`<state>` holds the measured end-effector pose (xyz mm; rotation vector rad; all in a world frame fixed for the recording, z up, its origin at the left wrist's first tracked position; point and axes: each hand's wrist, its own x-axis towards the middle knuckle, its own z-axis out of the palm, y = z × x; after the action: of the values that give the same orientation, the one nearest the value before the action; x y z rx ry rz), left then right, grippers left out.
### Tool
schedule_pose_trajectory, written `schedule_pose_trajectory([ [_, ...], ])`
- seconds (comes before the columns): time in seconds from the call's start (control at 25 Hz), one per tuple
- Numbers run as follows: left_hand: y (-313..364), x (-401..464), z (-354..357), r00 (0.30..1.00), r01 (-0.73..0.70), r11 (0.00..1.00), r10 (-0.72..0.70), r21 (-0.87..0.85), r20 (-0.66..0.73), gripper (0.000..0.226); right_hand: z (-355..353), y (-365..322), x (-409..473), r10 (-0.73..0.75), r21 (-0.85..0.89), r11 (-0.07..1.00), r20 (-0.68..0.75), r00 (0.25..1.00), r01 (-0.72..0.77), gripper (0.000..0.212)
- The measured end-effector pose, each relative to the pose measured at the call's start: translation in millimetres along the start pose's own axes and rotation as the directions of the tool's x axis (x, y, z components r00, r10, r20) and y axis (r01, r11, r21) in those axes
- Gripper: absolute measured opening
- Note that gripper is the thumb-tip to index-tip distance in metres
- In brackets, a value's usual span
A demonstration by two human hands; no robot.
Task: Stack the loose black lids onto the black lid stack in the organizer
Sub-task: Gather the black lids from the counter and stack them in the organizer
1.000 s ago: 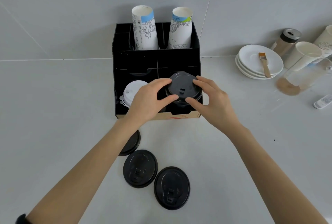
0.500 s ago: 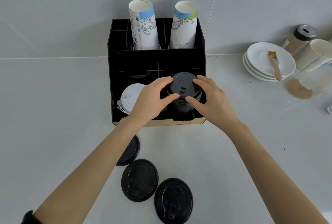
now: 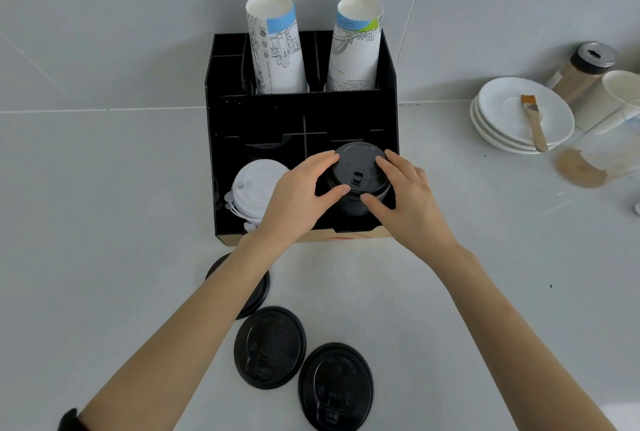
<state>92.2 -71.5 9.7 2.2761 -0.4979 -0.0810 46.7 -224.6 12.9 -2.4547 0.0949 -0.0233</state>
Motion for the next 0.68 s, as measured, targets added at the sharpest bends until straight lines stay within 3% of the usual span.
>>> schedule_pose_trajectory([
  [0.52, -3, -15, -9, 1.0, 0.016, 1.0, -0.015, 0.009, -0.016, 0.049, 5, -8, -13, -0.061, 0.053, 0.996, -0.136, 0.989, 0.068, 0.057],
  [0.68, -8, -40, -19, 1.0, 0.011, 1.0, -0.012, -0.022, -0.016, 0.047, 10, -13, -28, -0.095, 0.064, 0.993, -0.118, 0.988, 0.103, 0.057],
])
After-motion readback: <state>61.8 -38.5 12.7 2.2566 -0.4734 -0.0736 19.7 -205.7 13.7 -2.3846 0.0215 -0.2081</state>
